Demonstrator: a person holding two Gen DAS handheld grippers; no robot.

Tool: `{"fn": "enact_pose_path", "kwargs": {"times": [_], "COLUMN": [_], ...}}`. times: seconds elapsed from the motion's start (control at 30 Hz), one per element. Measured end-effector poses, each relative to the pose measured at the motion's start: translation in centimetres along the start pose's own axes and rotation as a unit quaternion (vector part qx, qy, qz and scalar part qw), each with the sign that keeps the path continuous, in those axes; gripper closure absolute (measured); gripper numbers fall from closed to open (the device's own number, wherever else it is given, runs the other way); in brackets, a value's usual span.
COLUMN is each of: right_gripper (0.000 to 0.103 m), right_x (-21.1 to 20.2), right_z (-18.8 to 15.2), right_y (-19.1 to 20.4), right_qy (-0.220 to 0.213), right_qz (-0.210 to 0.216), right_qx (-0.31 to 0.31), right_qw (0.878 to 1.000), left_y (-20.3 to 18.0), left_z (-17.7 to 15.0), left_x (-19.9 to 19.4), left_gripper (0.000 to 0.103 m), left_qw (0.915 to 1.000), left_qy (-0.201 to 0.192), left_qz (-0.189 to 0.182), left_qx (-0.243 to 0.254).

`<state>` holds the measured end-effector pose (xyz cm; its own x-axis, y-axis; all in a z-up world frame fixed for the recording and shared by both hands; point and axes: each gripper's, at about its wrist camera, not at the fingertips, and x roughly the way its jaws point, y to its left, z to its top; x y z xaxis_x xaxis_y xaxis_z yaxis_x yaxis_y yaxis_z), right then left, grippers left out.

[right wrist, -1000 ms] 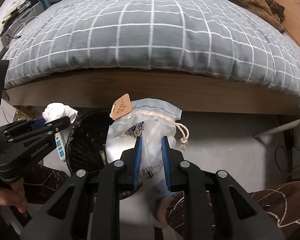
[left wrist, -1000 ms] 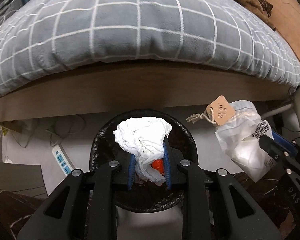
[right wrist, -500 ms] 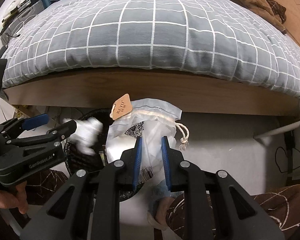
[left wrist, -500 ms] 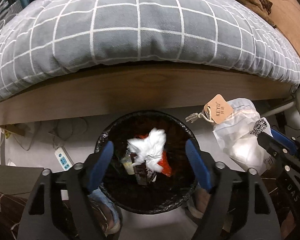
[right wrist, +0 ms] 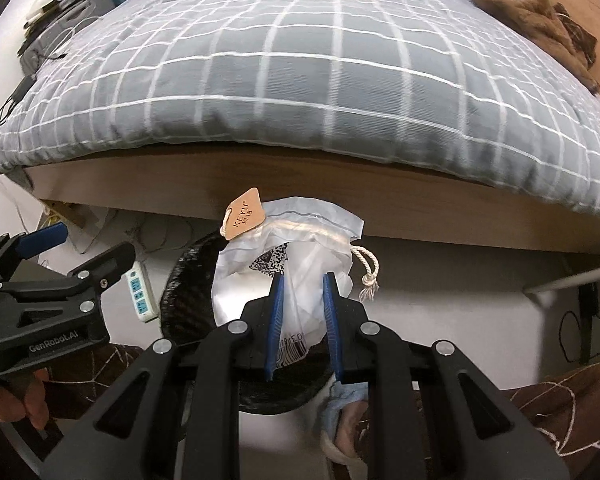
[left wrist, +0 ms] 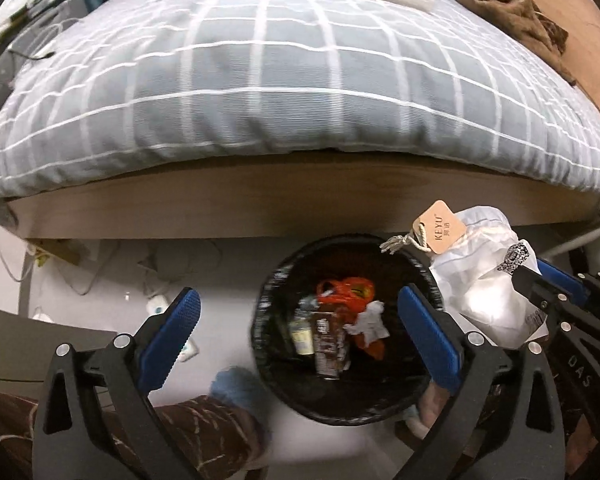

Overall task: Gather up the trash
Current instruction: 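Open the right gripper to drop the white pouch into the bin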

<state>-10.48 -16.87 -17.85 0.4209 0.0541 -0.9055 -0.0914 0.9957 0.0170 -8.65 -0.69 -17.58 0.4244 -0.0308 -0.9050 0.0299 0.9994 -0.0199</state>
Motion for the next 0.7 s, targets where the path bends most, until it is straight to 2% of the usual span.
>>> {"fn": "enact_pose_path", "kwargs": {"times": [0.23,0.43,0.6,0.7], "right_gripper": [0.083,0.079,0.065,0.049], "right_x": [0.8,1.4,1.5,0.9], "right_z": [0.6,1.0,1.0,1.5], "right_y": [2.7,3.9,4.6,4.5], "right_qy": [0.008,0.01,-0.003,-0.016], "right_qz": [0.007,0.006,-0.001,-0.008], "right_qx": [-0.024,-0.033,-0.036,-0.033], "right_qw": [1.0,0.999,0.999,0.999], "left_y": [3.3,4.1,4.0,3.8], "left_z": [-0.4,-0.5,-0.5,-0.4], "left_x": [-0.6,-0.5,-0.4,-0.5], "left_gripper": [0.006,0.006,0.006,0.006], "left_qw": [0.9996,0.9993,0.9994,0.9993], "left_qy": [0.0,0.002,0.002,0.002], "left_qz": [0.002,-0.001,-0.002,-0.002], "left_qx": [-0.027,-0.038,-0.035,-0.037]}}
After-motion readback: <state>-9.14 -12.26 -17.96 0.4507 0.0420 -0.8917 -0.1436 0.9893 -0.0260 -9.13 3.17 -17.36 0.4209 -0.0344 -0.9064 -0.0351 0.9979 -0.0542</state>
